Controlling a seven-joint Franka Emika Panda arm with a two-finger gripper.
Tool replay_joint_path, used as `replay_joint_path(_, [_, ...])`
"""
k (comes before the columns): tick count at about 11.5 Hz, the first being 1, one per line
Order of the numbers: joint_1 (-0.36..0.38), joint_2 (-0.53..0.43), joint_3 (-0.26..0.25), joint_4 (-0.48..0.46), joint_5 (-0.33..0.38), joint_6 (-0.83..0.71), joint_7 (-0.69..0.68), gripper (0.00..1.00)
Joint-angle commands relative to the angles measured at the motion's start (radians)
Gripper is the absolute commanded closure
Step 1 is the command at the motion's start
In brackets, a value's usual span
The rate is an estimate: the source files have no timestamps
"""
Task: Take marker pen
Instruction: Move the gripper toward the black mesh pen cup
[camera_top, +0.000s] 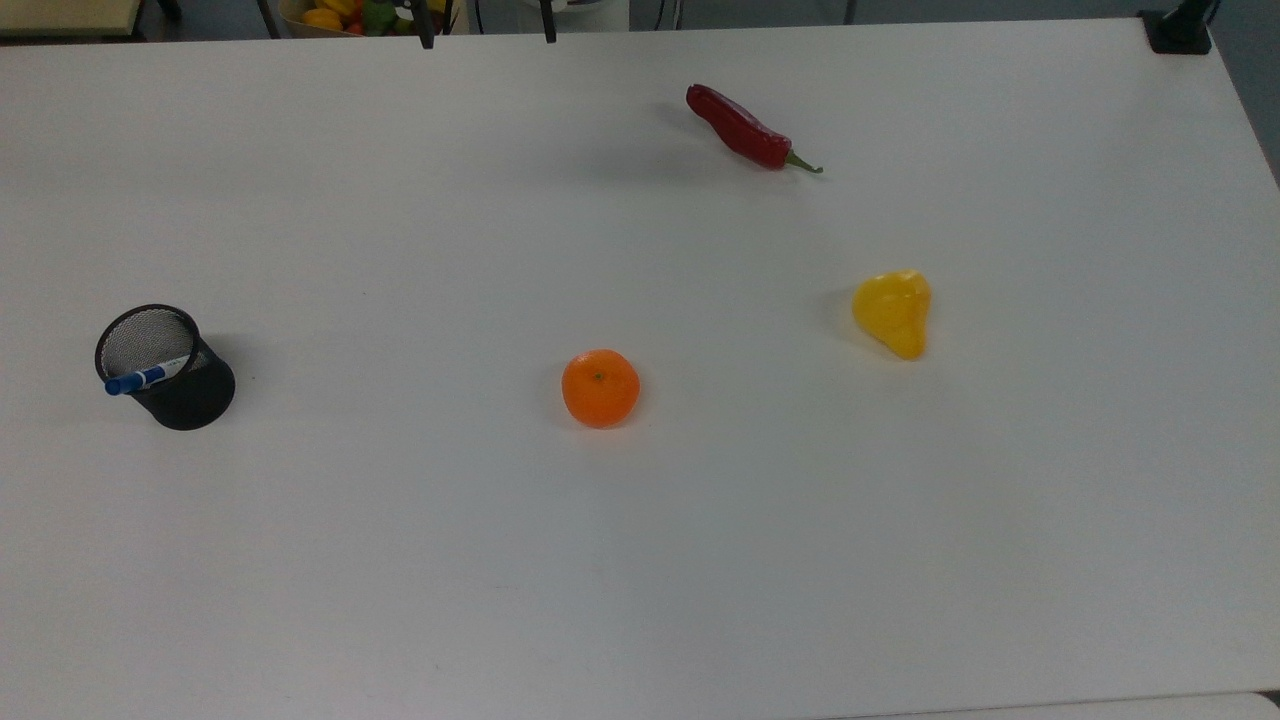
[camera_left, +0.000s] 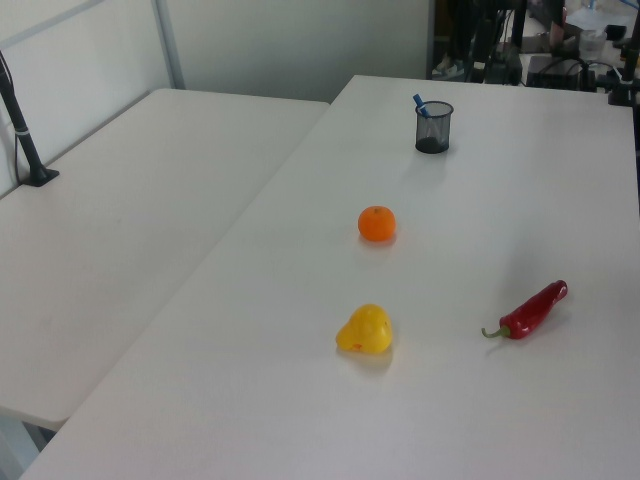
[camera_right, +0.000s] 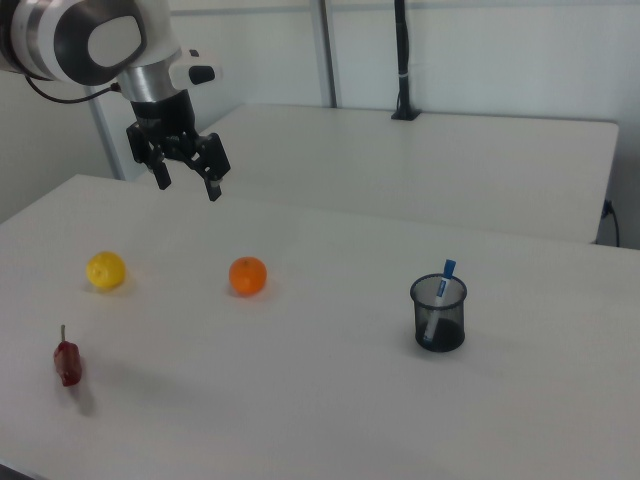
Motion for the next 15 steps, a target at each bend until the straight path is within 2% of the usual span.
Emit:
replay_joint_path(1, [0.014, -0.010, -0.010, -0.005, -0.010, -0.007, -0.010, 0.00])
replay_joint_path(11, [0.003, -0.011, -0.020, -0.001, -0.027, -0.005, -0.017, 0.00])
replay_joint_path(13, [-0.001, -0.010, -0.049, 0.004, -0.033, 0.015, -0.021, 0.00])
replay_joint_path(15, [-0.003, -0.007, -0.075, 0.002, -0.040, 0.103, -0.019, 0.00])
